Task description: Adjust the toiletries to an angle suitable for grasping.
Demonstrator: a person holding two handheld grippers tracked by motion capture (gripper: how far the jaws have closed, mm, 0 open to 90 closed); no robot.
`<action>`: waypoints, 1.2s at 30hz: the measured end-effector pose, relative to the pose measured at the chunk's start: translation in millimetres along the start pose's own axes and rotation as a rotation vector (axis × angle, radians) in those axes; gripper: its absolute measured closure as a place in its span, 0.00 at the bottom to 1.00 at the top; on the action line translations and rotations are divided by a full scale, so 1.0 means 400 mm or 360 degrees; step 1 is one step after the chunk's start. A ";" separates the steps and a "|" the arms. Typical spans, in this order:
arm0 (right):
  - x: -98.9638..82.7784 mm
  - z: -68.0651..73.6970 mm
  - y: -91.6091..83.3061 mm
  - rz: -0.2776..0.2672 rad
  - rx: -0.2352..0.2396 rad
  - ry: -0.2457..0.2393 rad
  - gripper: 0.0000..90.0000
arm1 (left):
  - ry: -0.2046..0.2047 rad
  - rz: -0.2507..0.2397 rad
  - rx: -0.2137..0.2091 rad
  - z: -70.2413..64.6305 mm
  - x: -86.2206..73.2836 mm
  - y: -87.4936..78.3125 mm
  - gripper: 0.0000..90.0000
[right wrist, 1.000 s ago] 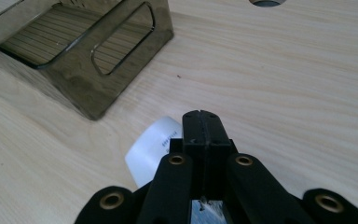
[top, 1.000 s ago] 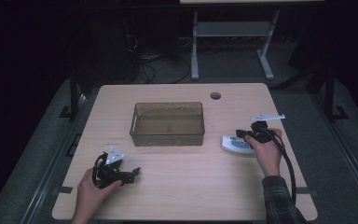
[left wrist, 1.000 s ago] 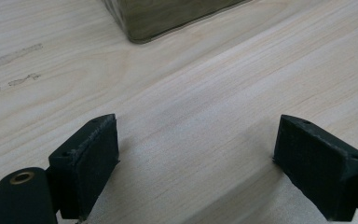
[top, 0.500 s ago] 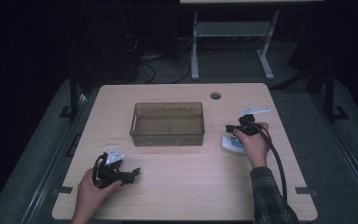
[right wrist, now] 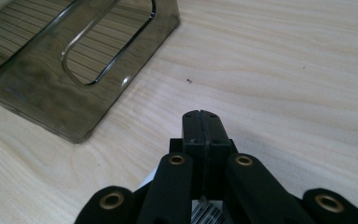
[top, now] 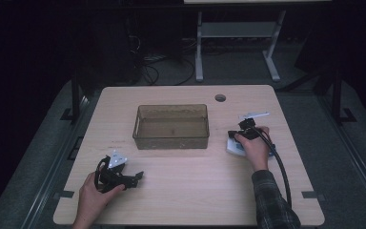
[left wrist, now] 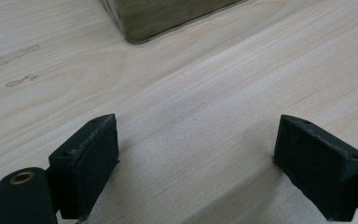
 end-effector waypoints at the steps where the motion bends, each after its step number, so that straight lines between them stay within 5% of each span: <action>1: 0.000 0.000 0.000 0.0000 0.0000 0.0000 1.00 | 0.0000 0.0000 0.0000 0.000 0.000 0.000 0.14; 36: -0.088 0.066 -0.027 0.0086 0.0064 -0.0127 1.00 | -0.0001 -0.0005 0.0000 0.000 0.000 0.001 0.14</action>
Point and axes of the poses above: each handheld gripper's, and its own axes: y roughly forward along the jaws, x roughly out of its top, z roughly to its left, the point moved 5 cm from there along y, roughly forward along the jaws, and after that the axes turned 10 degrees about z, right-handed, at the moved point
